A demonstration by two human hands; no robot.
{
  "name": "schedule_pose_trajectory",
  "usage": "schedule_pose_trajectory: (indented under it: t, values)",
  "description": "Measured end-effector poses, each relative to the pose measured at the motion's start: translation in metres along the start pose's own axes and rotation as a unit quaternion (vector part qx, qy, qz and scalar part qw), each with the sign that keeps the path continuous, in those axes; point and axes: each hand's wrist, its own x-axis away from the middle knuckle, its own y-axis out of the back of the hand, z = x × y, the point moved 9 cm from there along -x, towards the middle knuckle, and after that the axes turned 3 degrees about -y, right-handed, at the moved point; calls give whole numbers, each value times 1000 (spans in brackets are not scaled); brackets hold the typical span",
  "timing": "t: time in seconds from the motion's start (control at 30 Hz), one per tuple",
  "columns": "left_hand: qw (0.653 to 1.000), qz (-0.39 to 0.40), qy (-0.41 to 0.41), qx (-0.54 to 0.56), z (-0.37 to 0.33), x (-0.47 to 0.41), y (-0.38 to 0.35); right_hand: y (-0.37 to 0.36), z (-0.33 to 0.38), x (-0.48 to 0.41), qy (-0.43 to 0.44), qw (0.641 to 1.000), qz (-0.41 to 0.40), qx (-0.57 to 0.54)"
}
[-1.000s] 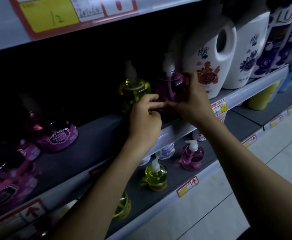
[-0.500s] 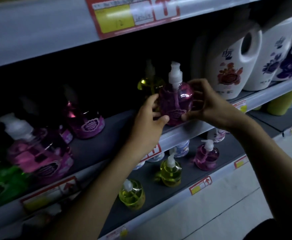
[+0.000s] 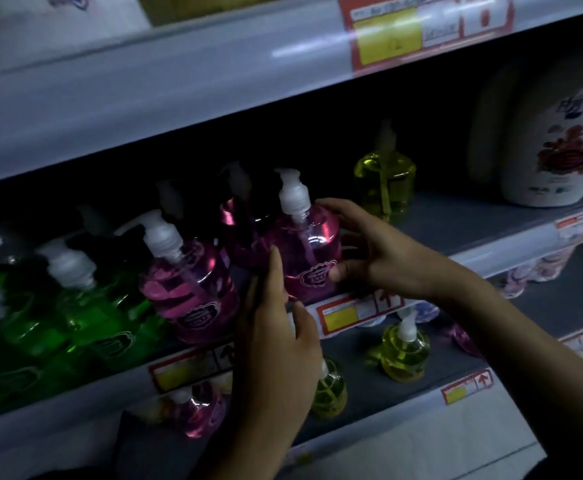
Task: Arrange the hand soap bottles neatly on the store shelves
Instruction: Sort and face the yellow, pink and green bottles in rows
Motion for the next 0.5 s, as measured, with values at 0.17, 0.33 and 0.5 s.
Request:
schedule_pose_trajectory:
  t: [0.17,0.33,0.5]
  values:
    - [1000,-8,15,-1,10,11,22,-30,9,-11,-8,999,31,-5]
    - [999,-38,-22,-26,13,21,39,-47,20,-17,-4,998,65,15]
    - [997,-32,-47,-43,13,24,43,-30,27,-27,-12,999,-10,-37]
